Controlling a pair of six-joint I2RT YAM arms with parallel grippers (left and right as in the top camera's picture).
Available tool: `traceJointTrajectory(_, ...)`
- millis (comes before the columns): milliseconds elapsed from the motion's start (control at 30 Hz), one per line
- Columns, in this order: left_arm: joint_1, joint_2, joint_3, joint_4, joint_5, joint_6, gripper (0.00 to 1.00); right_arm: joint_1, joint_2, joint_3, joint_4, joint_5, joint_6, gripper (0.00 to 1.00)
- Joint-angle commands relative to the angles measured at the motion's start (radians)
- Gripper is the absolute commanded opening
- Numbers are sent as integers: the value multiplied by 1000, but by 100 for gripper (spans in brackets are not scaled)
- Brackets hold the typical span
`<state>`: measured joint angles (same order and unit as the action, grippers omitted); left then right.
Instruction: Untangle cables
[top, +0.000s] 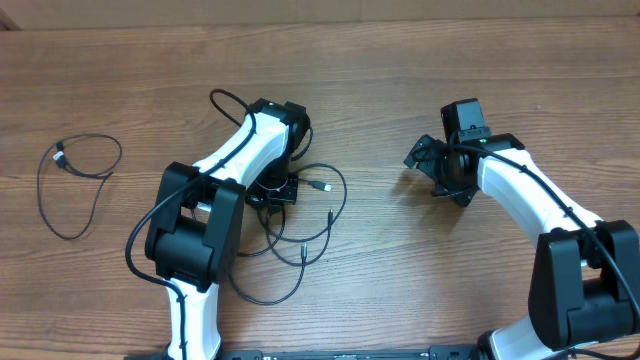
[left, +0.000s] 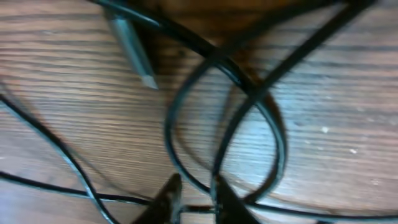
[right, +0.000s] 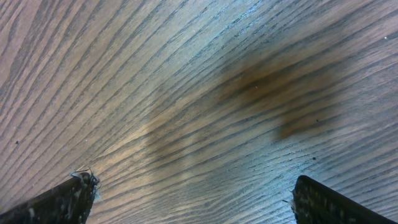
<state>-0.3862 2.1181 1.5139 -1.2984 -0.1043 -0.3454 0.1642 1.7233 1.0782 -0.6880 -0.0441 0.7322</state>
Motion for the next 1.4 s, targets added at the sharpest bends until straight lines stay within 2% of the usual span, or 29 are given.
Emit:
traceJointTrajectory(0,1,10,6,10,-54,-37,28,-4,-21,10,5,9,-4,100)
traceJointTrajectory(67,0,10,5,15,-44,-36,38,-4,-21,10,5,9,-4,100)
traceJointTrajectory(133,0,10,5,12,-40,-36,41,-4,-21,10,5,9,-4,100)
traceJointTrajectory(233,1,10,2,11,-40,-36,61,-4,-21,10,5,9,-4,100)
traceJointTrajectory(367,2,10,-9,21,-33,-36,77,-4,-21,10,5,9,-4,100)
traceJointTrajectory(533,2,10,-9,31,-42,-36,75,-4,-21,10,5,9,-4,100)
traceJointTrajectory(800,2,10,-9,66,-53,-36,62,-4,-21,10,5,9,-4,100)
traceJointTrajectory(900,2,10,-9,74,-60,-36,55,-4,-21,10,5,9,-4,100)
traceJointTrajectory(1200,2,10,-17,83,-61,-36,52,-4,-21,10,5,9,-4,100)
traceJointTrajectory(1367,2,10,-79,126,-100,-36,50,-4,-21,10,5,9,-4,100)
